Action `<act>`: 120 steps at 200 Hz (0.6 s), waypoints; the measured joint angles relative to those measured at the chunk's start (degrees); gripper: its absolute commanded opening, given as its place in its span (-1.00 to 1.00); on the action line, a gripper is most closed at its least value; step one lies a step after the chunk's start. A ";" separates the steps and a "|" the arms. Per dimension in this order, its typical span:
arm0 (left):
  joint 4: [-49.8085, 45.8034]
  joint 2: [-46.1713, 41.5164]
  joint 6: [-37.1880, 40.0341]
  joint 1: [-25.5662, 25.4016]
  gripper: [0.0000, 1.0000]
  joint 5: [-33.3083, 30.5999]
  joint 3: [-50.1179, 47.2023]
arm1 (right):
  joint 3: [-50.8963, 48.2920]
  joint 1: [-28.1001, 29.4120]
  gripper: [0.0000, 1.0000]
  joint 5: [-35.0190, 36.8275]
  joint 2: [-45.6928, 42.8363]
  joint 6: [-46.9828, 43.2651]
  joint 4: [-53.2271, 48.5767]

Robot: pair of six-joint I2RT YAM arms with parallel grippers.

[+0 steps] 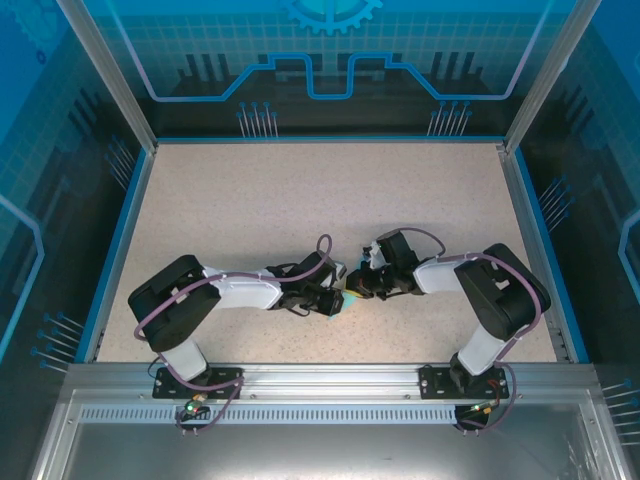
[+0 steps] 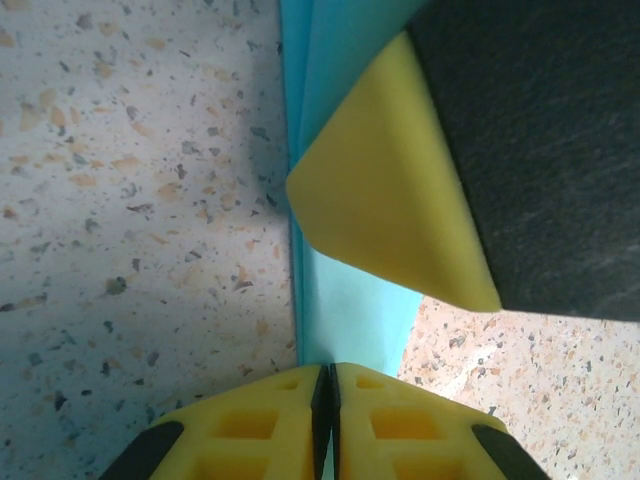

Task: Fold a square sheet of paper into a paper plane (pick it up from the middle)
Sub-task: Fold the wing for the fifth time at the center of the table.

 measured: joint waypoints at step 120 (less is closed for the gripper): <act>2.40 -0.09 0.26 -0.17 -0.74 -1.49 -0.92 | 2.89 -0.57 -0.96 7.19 -0.87 -6.27 -9.07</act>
